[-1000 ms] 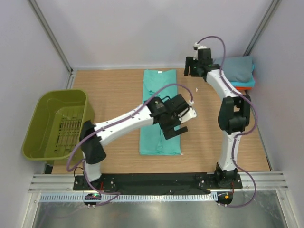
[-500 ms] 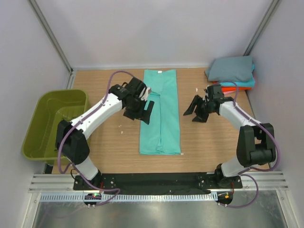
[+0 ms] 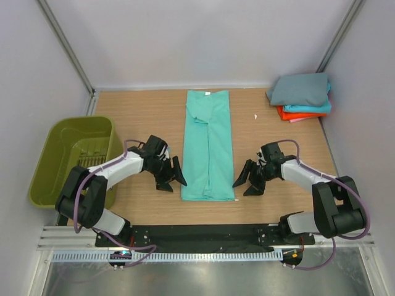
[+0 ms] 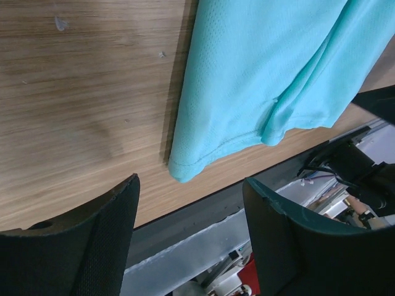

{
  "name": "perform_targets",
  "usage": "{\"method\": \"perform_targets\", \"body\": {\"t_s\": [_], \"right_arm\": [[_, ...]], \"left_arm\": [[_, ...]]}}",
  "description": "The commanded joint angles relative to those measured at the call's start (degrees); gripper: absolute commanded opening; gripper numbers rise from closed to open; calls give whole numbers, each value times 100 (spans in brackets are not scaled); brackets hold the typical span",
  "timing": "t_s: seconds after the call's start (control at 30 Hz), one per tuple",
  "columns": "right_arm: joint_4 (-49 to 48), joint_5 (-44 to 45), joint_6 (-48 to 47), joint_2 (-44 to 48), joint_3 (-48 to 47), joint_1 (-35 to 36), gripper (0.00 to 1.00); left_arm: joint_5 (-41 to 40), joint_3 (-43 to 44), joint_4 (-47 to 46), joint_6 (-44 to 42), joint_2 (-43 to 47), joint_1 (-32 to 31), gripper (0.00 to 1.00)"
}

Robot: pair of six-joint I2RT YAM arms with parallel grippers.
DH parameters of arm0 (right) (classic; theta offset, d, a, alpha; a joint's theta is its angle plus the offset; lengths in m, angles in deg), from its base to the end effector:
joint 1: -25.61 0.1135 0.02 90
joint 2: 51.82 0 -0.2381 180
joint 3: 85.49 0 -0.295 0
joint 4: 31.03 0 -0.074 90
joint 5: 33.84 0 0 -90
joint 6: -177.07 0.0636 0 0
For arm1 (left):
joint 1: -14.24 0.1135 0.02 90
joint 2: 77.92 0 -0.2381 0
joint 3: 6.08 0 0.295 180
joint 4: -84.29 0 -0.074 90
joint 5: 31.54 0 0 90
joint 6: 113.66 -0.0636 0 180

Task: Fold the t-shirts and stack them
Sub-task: Fold the tshirt

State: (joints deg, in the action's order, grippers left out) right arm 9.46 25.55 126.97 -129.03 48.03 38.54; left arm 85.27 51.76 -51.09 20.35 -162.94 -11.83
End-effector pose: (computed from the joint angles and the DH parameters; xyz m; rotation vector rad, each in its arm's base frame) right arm 0.2484 0.0903 0.0731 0.5567 2.8927 0.9377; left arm 0.2592 -0.1587 0.0917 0.3555 -2.9882 0.8633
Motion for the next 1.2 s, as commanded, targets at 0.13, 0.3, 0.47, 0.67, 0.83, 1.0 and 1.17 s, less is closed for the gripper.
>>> {"method": "perform_targets", "body": {"t_s": [0.13,0.3,0.47,0.67,0.83,1.0,1.17], "right_arm": [[-423,-270,343,136,380,245,64],[-748,-375,501,31,398,447,62],[-915,-419,624,-66,442,640,60],[-942,-411,651,-128,495,825,55],[-1108,-454,738,-250,574,1027,49],[-1468,-481,870,-417,600,1141,43],[-1636,-481,932,-462,626,1142,39]], "left_arm": [[281,-426,-994,617,90,75,68],[255,-752,-1206,881,81,84,65],[176,-884,-1109,925,55,84,64],[228,-928,-1170,1004,-191,58,59],[237,-884,-1293,1057,-314,-39,54],[202,-919,-1337,1101,-314,-153,52],[167,-998,-1346,1127,-349,-162,47]]}}
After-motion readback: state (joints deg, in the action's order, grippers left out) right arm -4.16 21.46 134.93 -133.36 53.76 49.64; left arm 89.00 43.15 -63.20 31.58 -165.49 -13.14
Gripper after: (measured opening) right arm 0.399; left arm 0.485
